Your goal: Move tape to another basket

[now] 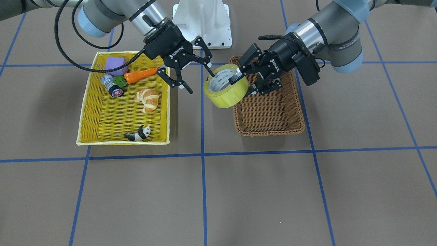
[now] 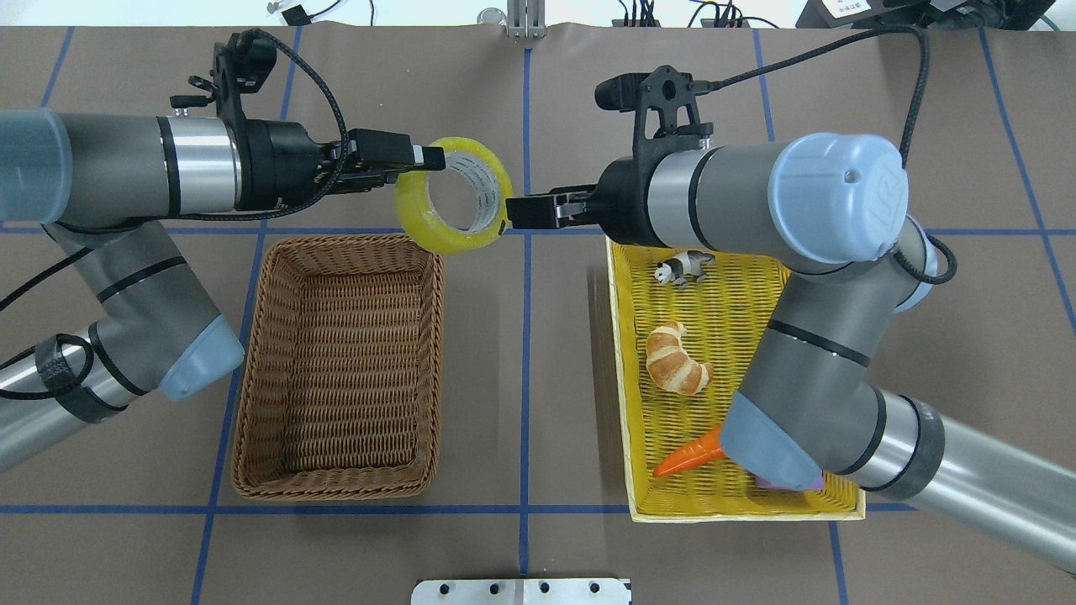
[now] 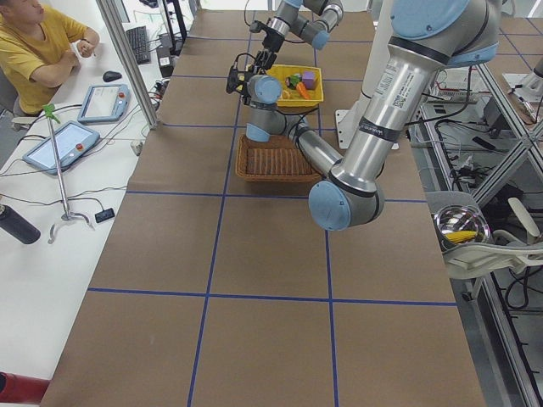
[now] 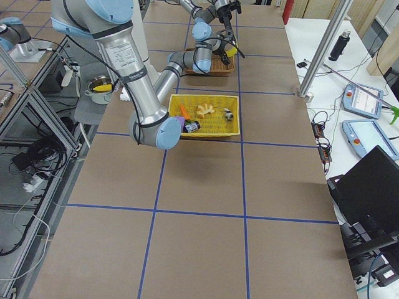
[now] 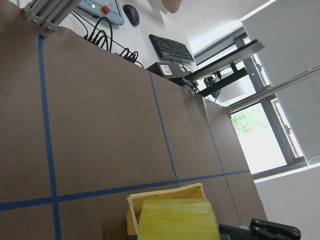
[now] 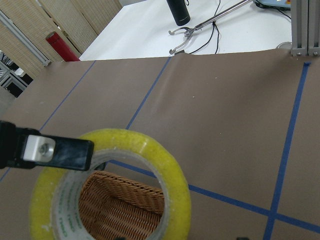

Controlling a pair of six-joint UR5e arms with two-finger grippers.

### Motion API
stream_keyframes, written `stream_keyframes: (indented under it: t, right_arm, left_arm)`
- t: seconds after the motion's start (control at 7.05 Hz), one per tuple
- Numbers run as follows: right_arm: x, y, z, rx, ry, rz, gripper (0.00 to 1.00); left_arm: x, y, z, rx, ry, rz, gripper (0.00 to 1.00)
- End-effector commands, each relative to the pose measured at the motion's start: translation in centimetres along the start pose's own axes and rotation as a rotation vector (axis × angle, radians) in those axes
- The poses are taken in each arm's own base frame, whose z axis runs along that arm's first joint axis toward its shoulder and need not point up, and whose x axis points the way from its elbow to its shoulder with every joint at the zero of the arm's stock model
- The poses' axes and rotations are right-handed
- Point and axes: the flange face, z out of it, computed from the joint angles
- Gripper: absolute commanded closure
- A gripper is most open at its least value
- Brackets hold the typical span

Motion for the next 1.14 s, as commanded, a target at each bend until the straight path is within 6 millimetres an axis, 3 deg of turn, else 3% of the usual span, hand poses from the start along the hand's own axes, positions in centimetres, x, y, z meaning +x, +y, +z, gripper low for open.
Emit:
stream_keyframes:
  t: [0.0,0.14,0.28,0.57,0.85,0.99]
  right_arm:
    - [7.5,-5.8,-2.2,-0.089,0.195,0.124,0.00]
    - [12.7,-9.0,-3.9,-0.185,0.259,0.163,0.00]
    - [18.4,-10.9,-5.5,-0.269,0.334,0.047,0.00]
    - [27.8,-13.0,-9.1,-0.407,0.428,-0.125,0.00]
    - [37.2,-11.2,-15.8,-0.448,0.426,-0.088,0.00]
    - [41.8,-9.1,-19.5,-0.441,0.461,-0.016,0.00]
  left_arm:
    - [-2.6,1.0,-0.8,-0.014,-0.041,-0.029,1.00]
    - [-5.5,1.9,-2.1,-0.016,-0.085,-0.050,1.00]
    - [-7.2,2.6,-3.2,-0.018,-0.090,-0.103,1.00]
    - [-9.6,3.4,-3.1,-0.021,-0.100,-0.179,1.00]
    - [-15.2,3.9,-2.8,-0.020,-0.098,-0.179,1.00]
    - [-16.9,4.2,-2.9,-0.020,-0.090,-0.174,1.00]
